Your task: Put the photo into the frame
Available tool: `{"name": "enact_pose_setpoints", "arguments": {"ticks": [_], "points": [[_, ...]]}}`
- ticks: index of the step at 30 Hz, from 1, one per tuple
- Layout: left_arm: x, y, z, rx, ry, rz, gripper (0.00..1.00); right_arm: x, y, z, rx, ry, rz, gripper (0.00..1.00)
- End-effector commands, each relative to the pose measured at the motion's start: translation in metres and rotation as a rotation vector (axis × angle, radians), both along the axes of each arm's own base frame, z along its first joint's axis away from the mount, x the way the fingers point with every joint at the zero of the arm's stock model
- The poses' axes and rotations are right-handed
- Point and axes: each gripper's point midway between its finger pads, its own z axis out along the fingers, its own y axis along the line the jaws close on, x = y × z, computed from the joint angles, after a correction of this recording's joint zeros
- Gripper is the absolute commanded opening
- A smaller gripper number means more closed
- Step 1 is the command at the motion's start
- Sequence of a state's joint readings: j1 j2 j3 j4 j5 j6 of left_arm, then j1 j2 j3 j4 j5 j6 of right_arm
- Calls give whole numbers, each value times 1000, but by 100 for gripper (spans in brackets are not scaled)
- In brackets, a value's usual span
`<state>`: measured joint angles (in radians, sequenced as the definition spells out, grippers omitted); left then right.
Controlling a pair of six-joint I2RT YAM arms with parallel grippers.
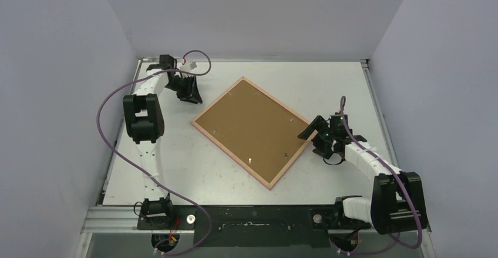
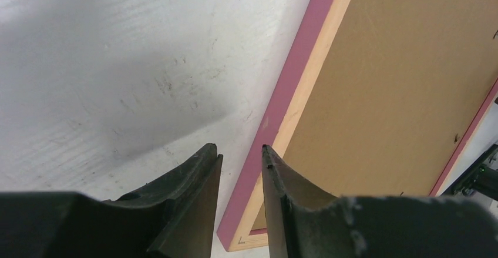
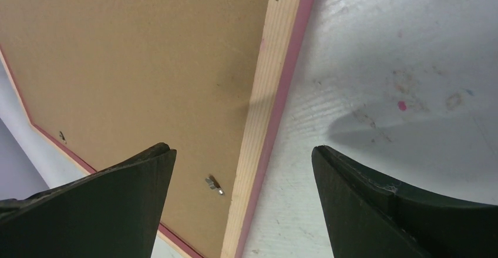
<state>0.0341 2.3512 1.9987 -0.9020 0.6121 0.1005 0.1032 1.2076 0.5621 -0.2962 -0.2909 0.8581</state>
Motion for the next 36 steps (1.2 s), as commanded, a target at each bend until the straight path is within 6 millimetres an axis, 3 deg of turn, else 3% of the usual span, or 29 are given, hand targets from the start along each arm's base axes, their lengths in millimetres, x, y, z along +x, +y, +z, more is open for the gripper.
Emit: {"name": "enact_pose_setpoints", "arguments": {"ticks": [1, 6, 11, 21, 26, 28, 32, 34, 36], "points": [[-11, -6, -4, -30, -3, -24, 29, 37, 11, 12, 71, -108, 5, 90], [-42, -4, -19, -15, 35, -52, 27, 56, 15, 4, 71, -93, 24, 90], [-81, -3, -27, -18, 85, -95, 23, 75, 15, 10, 45, -109, 48, 90], [-189, -3, -16, -14, 144, -284, 22, 115, 18, 15, -11, -108, 156, 90], [-228, -1, -4, -11, 149, -399, 23, 138, 22, 21, -60, -109, 198, 90], [-241, 0, 1, -19, 157, -434, 23, 151, 18, 34, -140, -129, 200, 90], [-242, 12, 16, -9, 128, -452, 24, 165, 7, 72, -276, -193, 181, 90], [-225, 21, 28, -21, 93, -401, 25, 171, 18, 104, -306, -276, 178, 90], [-201, 27, 38, -38, 57, -333, 25, 174, 48, 122, -277, -350, 228, 90]]}}
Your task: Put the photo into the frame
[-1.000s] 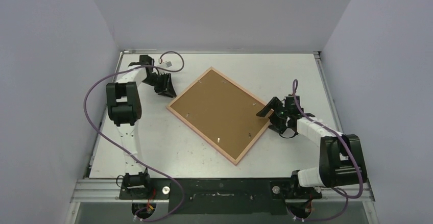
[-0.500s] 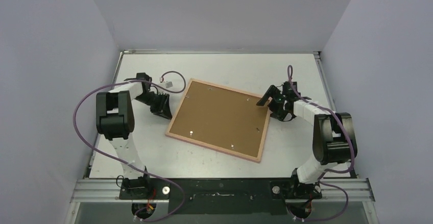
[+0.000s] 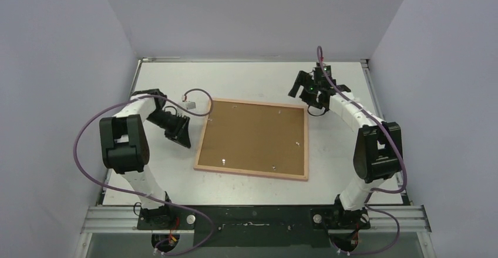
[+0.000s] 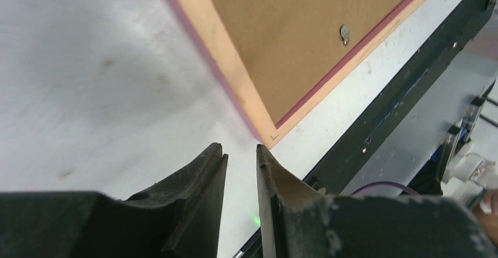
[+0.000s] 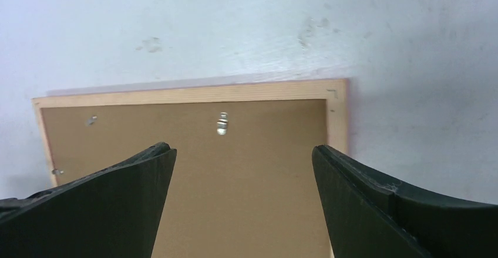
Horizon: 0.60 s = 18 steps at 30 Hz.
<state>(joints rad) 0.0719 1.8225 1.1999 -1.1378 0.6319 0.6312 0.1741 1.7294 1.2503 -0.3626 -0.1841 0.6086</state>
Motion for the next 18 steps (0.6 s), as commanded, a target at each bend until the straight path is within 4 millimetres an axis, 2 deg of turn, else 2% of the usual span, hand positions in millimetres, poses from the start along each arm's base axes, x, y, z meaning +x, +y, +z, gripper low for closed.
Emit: {"name": "enact_pose_setpoints", "arguments": {"ticks": [1, 3, 6, 10, 13, 15, 18], "points": [[49, 14, 34, -58, -124, 109, 25, 11, 46, 69, -21, -200, 92, 90], [67, 12, 31, -80, -118, 187, 25, 13, 94, 70, 45, -206, 209, 90], [87, 7, 20, -130, -71, 341, 25, 9, 163, 58, 68, -179, 383, 93], [98, -2, 8, -171, -36, 431, 25, -1, 248, 48, 56, -188, 548, 98], [99, -11, 6, -188, -39, 433, 25, -1, 290, 45, 87, -206, 609, 96], [100, -16, 3, -199, -40, 429, 25, -2, 307, 41, 106, -205, 633, 95], [100, -21, -6, -212, -29, 433, 25, -5, 320, 41, 136, -220, 642, 96]]}}
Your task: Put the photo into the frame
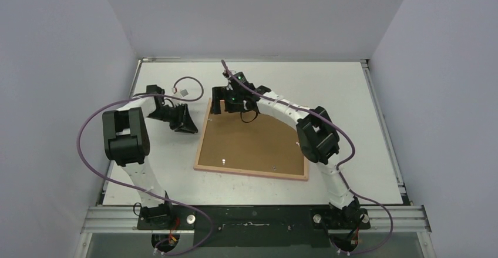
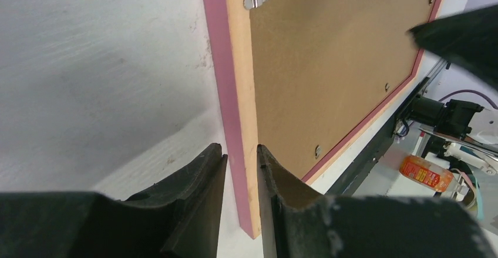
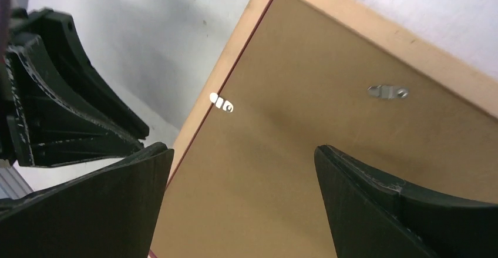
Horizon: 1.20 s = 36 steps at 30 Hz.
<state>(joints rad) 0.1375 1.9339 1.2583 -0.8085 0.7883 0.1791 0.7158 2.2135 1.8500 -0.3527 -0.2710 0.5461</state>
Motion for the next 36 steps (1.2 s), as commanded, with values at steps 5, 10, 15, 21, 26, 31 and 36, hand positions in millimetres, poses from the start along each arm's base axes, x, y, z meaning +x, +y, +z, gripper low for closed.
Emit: {"name": "enact_pose_setpoints", "arguments": {"ticks": [5, 10, 15, 21, 26, 31, 36], "points": [[12, -27, -13, -69, -30, 1, 25, 16, 25, 49, 141, -80, 15, 93], [7, -33, -21, -52, -30, 6, 25, 9, 43, 42, 152, -65, 78, 86], [6, -31, -25, -33, -31, 20, 25, 0, 49, 32, 164, -71, 183, 78], [1, -33, -27, -82, -6, 44, 24, -14, 44, 19, 215, -48, 231, 67], [-10, -39, -27, -97, 5, 47, 24, -26, 48, 26, 290, -66, 308, 64], [-12, -37, -26, -86, -4, 54, 24, -23, 49, 20, 262, -81, 351, 60], [-13, -35, -31, -71, 5, 57, 24, -21, 56, 17, 273, -96, 416, 60]]}}
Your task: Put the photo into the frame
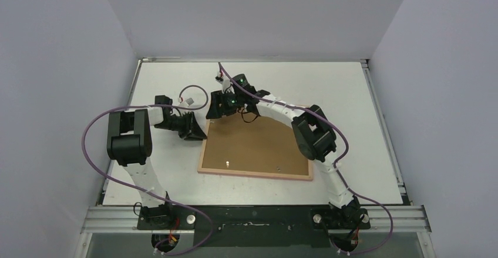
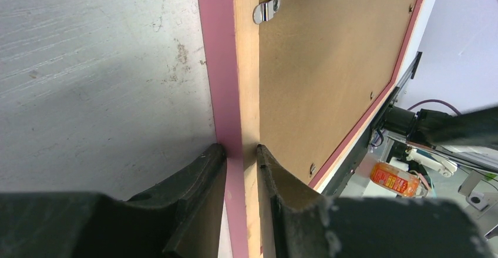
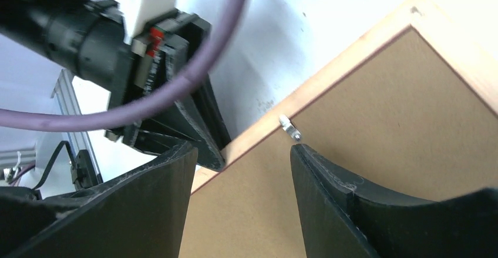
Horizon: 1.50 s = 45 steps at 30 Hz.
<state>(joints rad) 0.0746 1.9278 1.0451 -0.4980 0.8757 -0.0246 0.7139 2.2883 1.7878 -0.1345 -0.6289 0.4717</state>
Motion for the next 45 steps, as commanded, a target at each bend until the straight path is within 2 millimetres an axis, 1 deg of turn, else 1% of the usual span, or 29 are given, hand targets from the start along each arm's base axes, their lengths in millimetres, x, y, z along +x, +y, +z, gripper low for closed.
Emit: {"name": "enact_pose_setpoints", "arguments": {"ticks": [1, 2, 3, 8, 12, 19, 23, 29, 37, 45], "points": [[1, 2, -3, 38, -27, -4, 24, 12, 18, 34, 101, -122, 98, 61], [1, 2, -4, 37, -23, -4, 24, 11, 20, 31, 104, -122, 112, 61], [1, 2, -5, 36, -23, -4, 24, 11, 22, 33, 113, -128, 128, 61], [-1, 3, -6, 34, -21, -5, 24, 10, 28, 28, 125, -143, 170, 61], [-1, 3, -7, 35, -19, -6, 24, 12, 31, 25, 119, -144, 173, 61], [-1, 4, -9, 35, -14, -5, 23, 9, 43, 19, 140, -136, 179, 62], [0, 5, -9, 35, -17, -3, 23, 8, 46, 18, 152, -132, 177, 61], [2, 5, -10, 35, -16, -1, 23, 5, 49, 18, 162, -121, 181, 61], [2, 8, -12, 43, -16, 4, 22, -3, 53, 6, 155, -93, 194, 60], [4, 10, -12, 42, -16, 15, 22, -5, 51, -7, 139, -69, 190, 58]]}}
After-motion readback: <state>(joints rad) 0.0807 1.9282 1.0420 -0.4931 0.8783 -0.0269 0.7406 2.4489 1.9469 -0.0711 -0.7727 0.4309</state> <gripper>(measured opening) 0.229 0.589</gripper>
